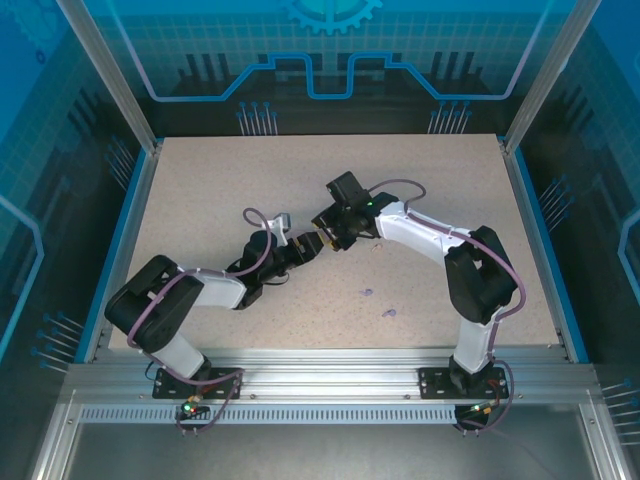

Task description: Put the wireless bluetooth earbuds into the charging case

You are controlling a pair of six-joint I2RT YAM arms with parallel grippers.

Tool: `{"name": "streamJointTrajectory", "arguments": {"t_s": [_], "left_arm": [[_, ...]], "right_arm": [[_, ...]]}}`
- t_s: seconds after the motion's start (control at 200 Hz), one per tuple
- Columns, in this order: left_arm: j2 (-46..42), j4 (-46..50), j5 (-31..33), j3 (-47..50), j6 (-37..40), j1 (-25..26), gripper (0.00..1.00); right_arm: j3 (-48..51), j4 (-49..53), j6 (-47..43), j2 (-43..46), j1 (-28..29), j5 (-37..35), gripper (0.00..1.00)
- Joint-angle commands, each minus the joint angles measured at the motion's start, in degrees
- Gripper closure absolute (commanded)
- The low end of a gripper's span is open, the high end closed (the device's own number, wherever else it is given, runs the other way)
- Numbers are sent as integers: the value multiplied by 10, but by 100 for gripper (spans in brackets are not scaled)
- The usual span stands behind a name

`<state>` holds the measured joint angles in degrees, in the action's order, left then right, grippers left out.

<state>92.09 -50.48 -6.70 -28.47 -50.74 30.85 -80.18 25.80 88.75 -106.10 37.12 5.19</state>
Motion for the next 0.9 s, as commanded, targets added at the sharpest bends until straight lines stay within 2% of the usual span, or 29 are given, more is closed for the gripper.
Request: {"name": "streamJointTrajectory", "arguments": {"t_s": [0.0, 0.22, 0.595, 0.895], "left_arm": [[5, -26, 11, -19, 2, 3, 43], [10, -22, 11, -30, 2, 4, 50], [23, -27, 6, -37, -2, 4, 57], [29, -27, 4, -42, -5, 4, 71]], "right_arm": [[9, -2, 8, 18, 6, 4, 53], [10, -1, 8, 18, 7, 3, 53], [12, -4, 10, 20, 7, 4, 53], [13, -7, 11, 21, 8, 5, 53]]}}
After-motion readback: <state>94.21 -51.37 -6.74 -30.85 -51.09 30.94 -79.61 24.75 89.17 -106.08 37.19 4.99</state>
